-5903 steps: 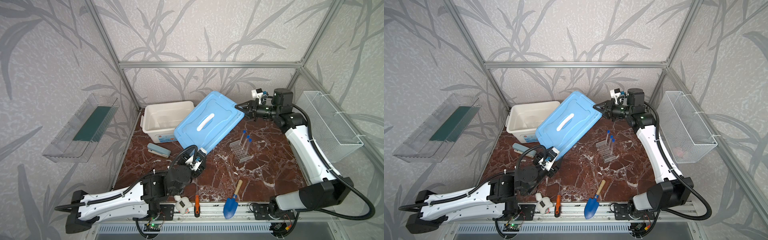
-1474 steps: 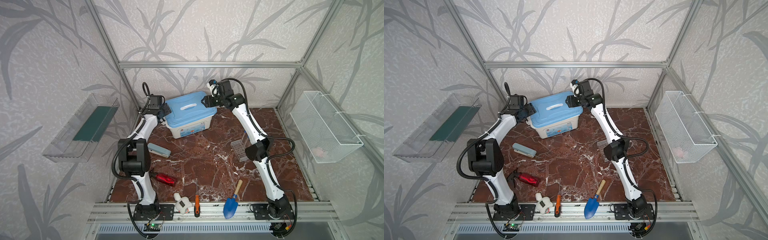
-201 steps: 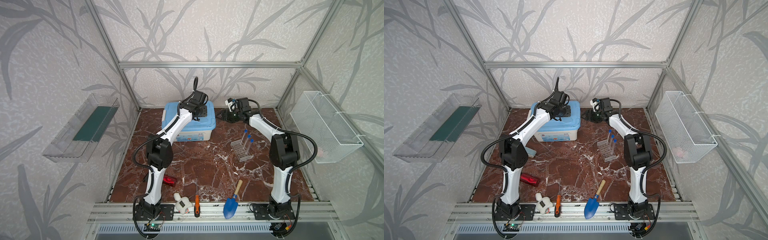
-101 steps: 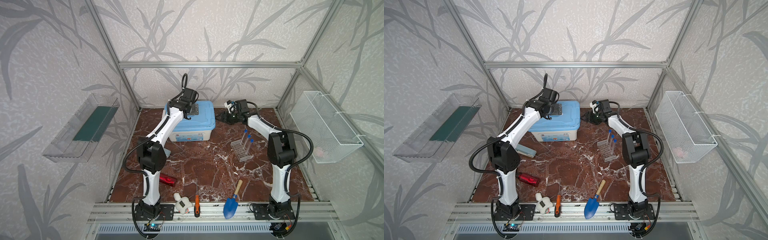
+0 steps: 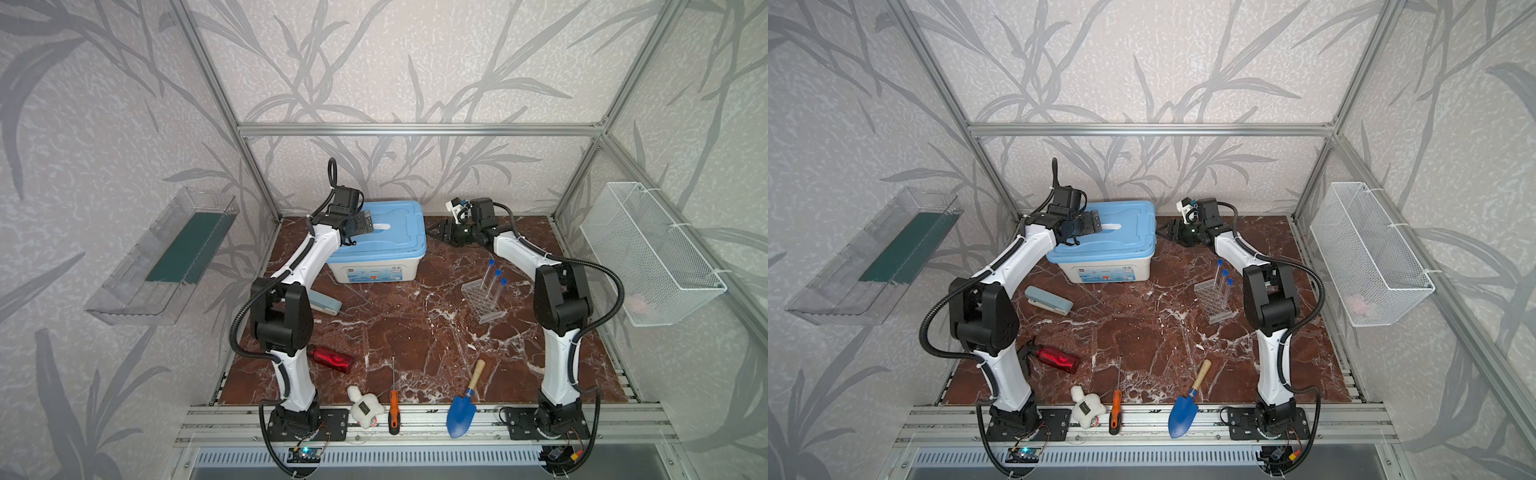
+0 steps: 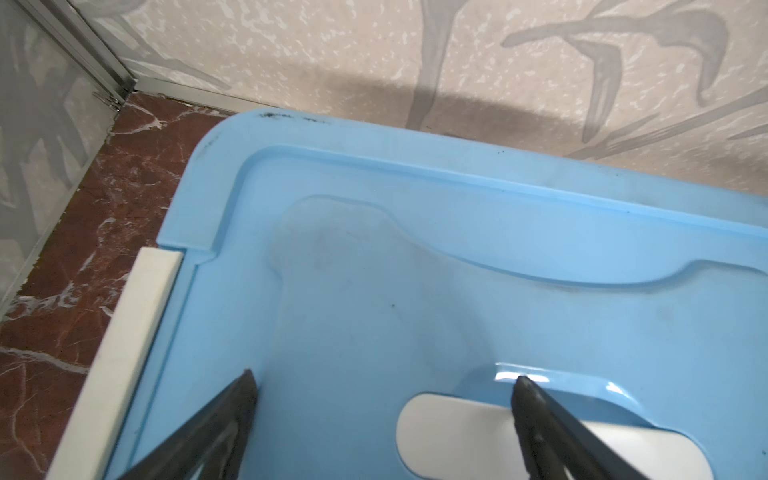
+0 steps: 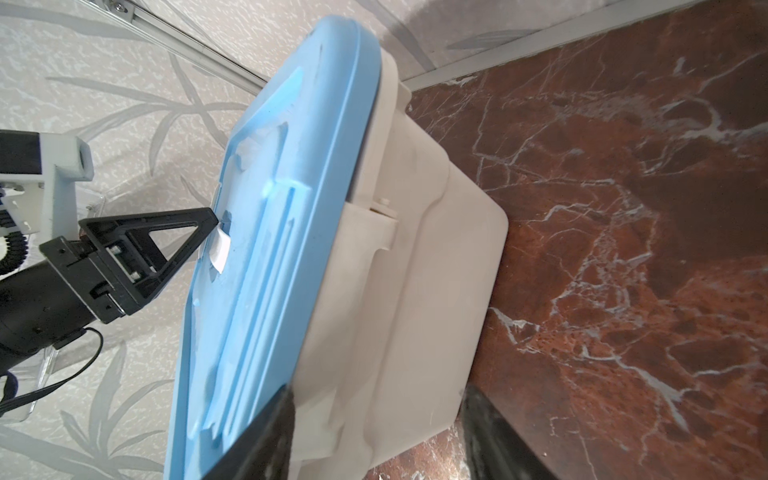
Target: Organize the chemistry lab equipment
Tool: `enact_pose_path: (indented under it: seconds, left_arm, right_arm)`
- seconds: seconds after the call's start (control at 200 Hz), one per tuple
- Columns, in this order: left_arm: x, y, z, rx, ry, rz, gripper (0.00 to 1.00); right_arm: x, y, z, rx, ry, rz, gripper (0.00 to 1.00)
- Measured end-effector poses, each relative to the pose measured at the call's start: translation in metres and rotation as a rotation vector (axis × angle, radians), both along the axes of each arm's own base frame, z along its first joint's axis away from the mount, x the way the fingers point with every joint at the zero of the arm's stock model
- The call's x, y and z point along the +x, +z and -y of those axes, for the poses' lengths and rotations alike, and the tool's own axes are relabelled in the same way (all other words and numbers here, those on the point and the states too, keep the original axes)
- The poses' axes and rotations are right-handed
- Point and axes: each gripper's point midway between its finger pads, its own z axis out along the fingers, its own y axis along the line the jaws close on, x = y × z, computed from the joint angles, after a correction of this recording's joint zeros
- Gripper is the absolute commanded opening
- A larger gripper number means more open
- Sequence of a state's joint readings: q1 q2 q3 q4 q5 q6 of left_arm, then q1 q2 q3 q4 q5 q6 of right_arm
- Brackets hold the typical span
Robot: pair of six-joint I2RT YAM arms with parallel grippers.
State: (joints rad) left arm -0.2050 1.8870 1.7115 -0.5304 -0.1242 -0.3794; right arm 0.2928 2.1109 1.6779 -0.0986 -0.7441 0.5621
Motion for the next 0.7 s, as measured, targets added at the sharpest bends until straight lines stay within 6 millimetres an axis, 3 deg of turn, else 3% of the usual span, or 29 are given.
enact_pose_path:
  seconds: [0.41, 0.7]
  left_arm:
    - [-0.003, 0.005, -0.034, -0.037, 0.074, -0.014, 0.99]
    - [0.0, 0.004, -0.036, -0.087, 0.075, -0.006, 0.99]
  right_arm:
    - [-0.001, 0.025, -0.037, 0.041, 0.05, 0.047, 0.7]
    - [0.005, 0.0, -0.046, 0.09, 0.028, -0.024, 0.78]
